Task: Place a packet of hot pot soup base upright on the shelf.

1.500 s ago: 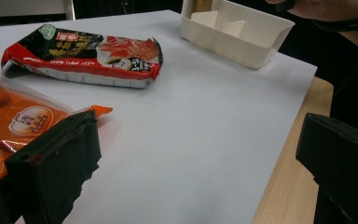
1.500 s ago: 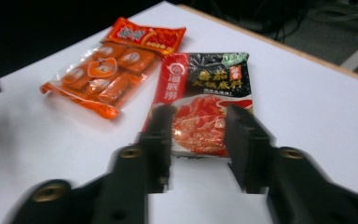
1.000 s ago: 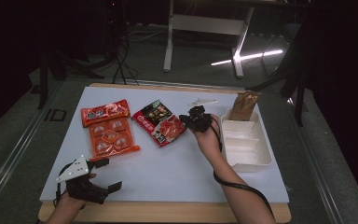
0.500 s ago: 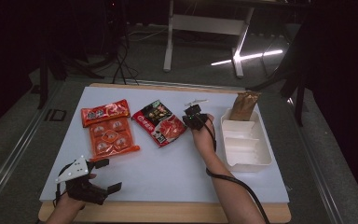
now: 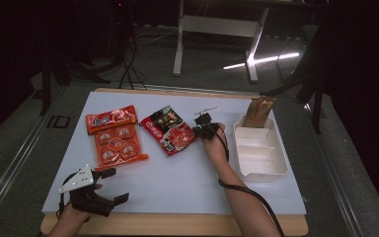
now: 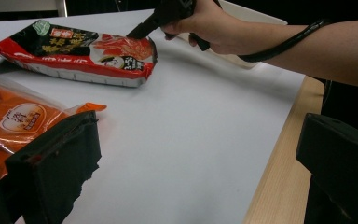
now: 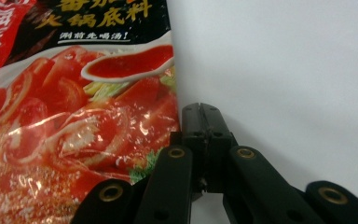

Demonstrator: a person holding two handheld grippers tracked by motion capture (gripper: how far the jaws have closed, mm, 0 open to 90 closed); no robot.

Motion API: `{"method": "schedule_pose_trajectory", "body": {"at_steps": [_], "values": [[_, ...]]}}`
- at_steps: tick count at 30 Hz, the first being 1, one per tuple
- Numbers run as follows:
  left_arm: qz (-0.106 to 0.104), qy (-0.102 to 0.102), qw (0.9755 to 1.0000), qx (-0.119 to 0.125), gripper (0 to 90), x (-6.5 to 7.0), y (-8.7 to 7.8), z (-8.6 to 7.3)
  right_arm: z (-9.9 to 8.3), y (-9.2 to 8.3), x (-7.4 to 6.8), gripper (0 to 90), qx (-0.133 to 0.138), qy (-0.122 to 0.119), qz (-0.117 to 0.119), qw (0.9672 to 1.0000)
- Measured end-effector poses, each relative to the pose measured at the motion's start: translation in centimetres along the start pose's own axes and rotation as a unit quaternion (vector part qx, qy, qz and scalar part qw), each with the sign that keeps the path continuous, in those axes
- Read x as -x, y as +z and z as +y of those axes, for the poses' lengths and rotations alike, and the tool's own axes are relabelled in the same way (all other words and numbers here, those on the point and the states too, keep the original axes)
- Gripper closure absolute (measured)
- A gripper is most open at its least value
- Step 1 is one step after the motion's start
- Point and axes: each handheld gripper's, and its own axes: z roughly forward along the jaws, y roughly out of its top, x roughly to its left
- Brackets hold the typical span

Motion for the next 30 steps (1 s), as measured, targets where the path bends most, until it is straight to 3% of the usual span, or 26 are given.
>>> {"method": "schedule_pose_trajectory", "body": {"at_steps": [15, 30], "values": [[0.001, 0.0, 1.0, 0.002, 0.2, 0.1, 0.1, 0.1, -1.9, -1.6, -2.0, 90.0, -0.003, -0.003, 0.025, 0.9997], [-0.001, 0.001, 1.0, 0.0, 0.2, 0.1, 0.2, 0.1, -2.6, -3.1, -4.6, 90.0, 0.001, -0.028, 0.05, 0.9984]]}}
